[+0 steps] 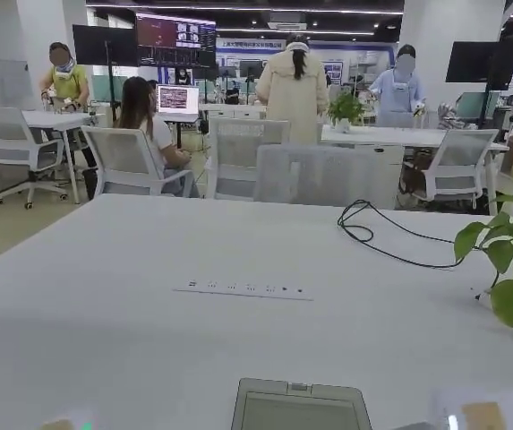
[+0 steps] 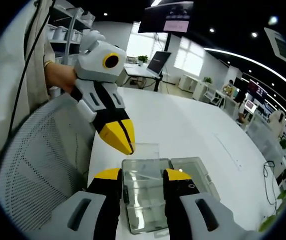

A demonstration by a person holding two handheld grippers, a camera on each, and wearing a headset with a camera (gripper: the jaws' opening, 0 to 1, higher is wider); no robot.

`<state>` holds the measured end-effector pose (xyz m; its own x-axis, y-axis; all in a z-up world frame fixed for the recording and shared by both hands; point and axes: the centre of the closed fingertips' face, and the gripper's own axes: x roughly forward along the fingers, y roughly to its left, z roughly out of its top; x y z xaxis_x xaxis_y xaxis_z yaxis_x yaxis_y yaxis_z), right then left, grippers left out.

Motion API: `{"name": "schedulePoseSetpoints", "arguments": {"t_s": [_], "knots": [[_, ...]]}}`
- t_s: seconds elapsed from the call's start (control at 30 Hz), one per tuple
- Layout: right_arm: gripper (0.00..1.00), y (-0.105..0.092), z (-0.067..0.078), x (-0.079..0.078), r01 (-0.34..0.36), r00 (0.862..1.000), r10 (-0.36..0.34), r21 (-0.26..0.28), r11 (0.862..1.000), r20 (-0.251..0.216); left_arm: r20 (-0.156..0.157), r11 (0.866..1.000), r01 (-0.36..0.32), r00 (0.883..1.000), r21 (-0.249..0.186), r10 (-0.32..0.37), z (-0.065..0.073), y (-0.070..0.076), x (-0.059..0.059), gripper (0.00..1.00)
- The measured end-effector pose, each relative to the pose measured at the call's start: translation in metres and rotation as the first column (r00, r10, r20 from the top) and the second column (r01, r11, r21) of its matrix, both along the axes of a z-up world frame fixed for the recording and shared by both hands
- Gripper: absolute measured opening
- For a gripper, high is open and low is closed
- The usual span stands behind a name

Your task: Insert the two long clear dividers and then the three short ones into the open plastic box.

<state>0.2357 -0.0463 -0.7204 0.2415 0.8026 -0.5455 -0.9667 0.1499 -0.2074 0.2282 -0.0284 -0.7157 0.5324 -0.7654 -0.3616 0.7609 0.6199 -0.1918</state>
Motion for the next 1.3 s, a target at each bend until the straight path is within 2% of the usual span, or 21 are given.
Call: {"name": "schedulePoseSetpoints", "arguments": {"t_s": [0.03, 0.1, 0.17, 0.2, 0.23, 0.27, 0.3, 0.4, 0.43, 0.47, 0.53, 0.6, 0.67, 0.7, 0.87, 1.0, 1.13, 1.3], "knots": [[0.34, 0.000, 0.001, -0.001, -0.005, 1.000, 0.005, 0.006, 1.000, -0.011, 0.022, 0.999, 0.028, 0.999, 0.040, -0.029, -0.001, 0.000, 0.000, 0.00], [0.34, -0.002, 0.002, -0.001, -0.004, 1.000, 0.005, 0.013, 1.000, -0.021, 0.032, 0.994, 0.067, 0.997, 0.081, -0.070, -0.003, 0.000, -0.002, 0.00], [0.34, -0.003, 0.002, -0.001, -0.007, 1.000, 0.008, 0.020, 1.000, -0.030, 0.028, 0.993, 0.094, 0.995, 0.077, -0.096, -0.003, -0.003, -0.003, 0.00], [0.34, -0.004, 0.002, -0.002, -0.012, 0.999, 0.013, 0.023, 1.000, -0.041, 0.042, 0.985, 0.135, 0.989, 0.107, -0.141, -0.005, -0.004, -0.005, 0.00], [0.33, -0.004, 0.003, -0.002, -0.015, 0.999, 0.017, 0.029, 0.999, -0.048, 0.054, 0.980, 0.149, 0.986, 0.132, -0.157, -0.006, -0.004, -0.006, 0.00], [0.33, -0.004, 0.003, -0.003, -0.020, 0.998, 0.022, 0.034, 0.999, -0.057, 0.047, 0.975, 0.169, 0.983, 0.144, -0.177, -0.008, -0.005, -0.008, 0.00], [0.33, -0.004, 0.003, -0.005, -0.029, 0.997, 0.032, 0.044, 0.999, -0.071, 0.044, 0.964, 0.206, 0.975, 0.166, -0.216, -0.011, -0.007, -0.011, 0.00], [0.31, -0.004, 0.004, -0.010, -0.050, 0.993, 0.057, 0.061, 0.997, -0.105, 0.036, 0.946, 0.256, 0.963, 0.200, -0.268, -0.016, -0.010, -0.017, 0.00], [0.31, -0.005, 0.003, -0.013, -0.059, 0.991, 0.065, 0.056, 0.997, -0.115, 0.044, 0.932, 0.283, 0.953, 0.225, -0.300, -0.018, -0.011, -0.019, 0.00], [0.31, -0.005, 0.002, -0.013, -0.063, 0.991, 0.069, 0.055, 0.996, -0.116, 0.044, 0.926, 0.293, 0.949, 0.237, -0.311, -0.020, -0.011, -0.020, 0.00], [0.30, -0.006, 0.000, -0.015, -0.078, 0.989, 0.083, 0.046, 0.996, -0.123, 0.035, 0.919, 0.309, 0.944, 0.244, -0.327, -0.022, -0.013, -0.022, 0.00], [0.28, -0.008, -0.003, -0.019, -0.096, 0.986, 0.100, 0.037, 0.995, -0.136, 0.040, 0.913, 0.329, 0.937, 0.240, -0.348, -0.021, -0.015, -0.025, 0.00], [0.28, -0.009, -0.005, -0.022, -0.109, 0.982, 0.112, 0.032, 0.994, -0.153, 0.048, 0.899, 0.356, 0.924, 0.254, -0.379, -0.021, -0.016, -0.027, 0.00], [0.28, -0.010, -0.007, -0.024, -0.122, 0.979, 0.124, 0.027, 0.992, -0.159, 0.051, 0.897, 0.359, 0.922, 0.257, -0.383, -0.021, -0.017, -0.028, 0.00], [0.23, -0.012, -0.015, -0.034, -0.169, 0.970, 0.168, 0.009, 0.986, -0.179, 0.065, 0.880, 0.398, 0.902, 0.260, -0.428, -0.020, -0.020, -0.033, 0.00], [0.20, -0.012, -0.018, -0.038, -0.187, 0.965, 0.186, 0.010, 0.982, -0.187, 0.068, 0.860, 0.430, 0.883, 0.274, -0.464, -0.021, -0.021, -0.036, 0.00], [0.17, -0.012, -0.020, -0.041, -0.196, 0.961, 0.194, 0.012, 0.981, -0.198, 0.072, 0.851, 0.452, 0.872, 0.267, -0.485, -0.019, -0.024, -0.040, 0.00], [0.10, -0.012, -0.021, -0.047, -0.211, 0.954, 0.211, 0.020, 0.977, -0.216, 0.087, 0.847, 0.473, 0.859, 0.242, -0.505, -0.014, -0.027, -0.043, 0.00]]}}
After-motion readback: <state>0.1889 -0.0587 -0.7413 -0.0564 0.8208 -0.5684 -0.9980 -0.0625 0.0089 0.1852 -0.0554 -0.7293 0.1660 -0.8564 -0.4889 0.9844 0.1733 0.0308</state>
